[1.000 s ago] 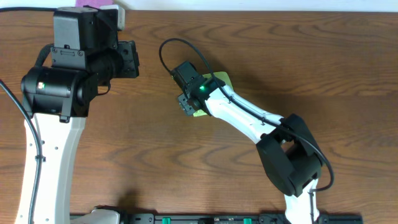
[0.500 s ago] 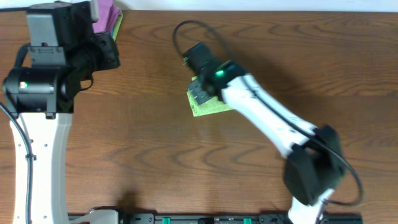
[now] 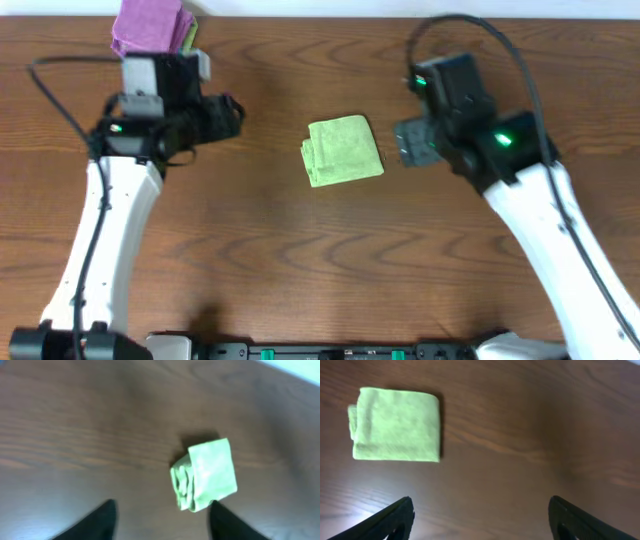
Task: Fold the cloth
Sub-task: 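Release the bundle and lift the right gripper away to the right, then grasp the folded green bundle's left side with the left gripper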
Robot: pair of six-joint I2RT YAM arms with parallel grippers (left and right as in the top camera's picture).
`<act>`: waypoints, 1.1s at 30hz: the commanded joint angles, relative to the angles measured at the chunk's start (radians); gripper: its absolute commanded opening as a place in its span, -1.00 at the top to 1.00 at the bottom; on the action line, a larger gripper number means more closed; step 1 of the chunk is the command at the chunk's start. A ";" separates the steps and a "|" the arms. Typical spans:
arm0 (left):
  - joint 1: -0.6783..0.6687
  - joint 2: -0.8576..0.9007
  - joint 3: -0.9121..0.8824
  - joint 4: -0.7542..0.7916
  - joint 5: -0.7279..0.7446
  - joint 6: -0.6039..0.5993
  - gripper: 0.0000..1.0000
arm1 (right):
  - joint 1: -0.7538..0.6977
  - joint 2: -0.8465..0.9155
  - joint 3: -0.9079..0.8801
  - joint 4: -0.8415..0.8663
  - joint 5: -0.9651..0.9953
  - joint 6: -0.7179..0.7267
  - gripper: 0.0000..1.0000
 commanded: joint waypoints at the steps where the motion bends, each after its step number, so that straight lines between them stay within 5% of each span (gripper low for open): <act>1: -0.031 0.005 -0.108 0.104 0.106 -0.096 -0.43 | -0.065 -0.129 -0.097 -0.003 -0.002 -0.014 -0.85; 7: -0.126 0.111 -0.211 0.314 0.160 -0.227 -0.71 | -0.257 -0.290 -0.237 0.004 -0.204 -0.059 -0.98; 14: -0.211 0.279 -0.211 0.490 0.273 -0.369 -0.70 | -0.443 -0.370 -0.297 0.026 -0.411 -0.102 -0.99; 33: -0.214 0.436 -0.211 0.519 0.337 -0.380 -0.95 | -0.474 -0.372 -0.301 0.029 -0.435 -0.111 -0.99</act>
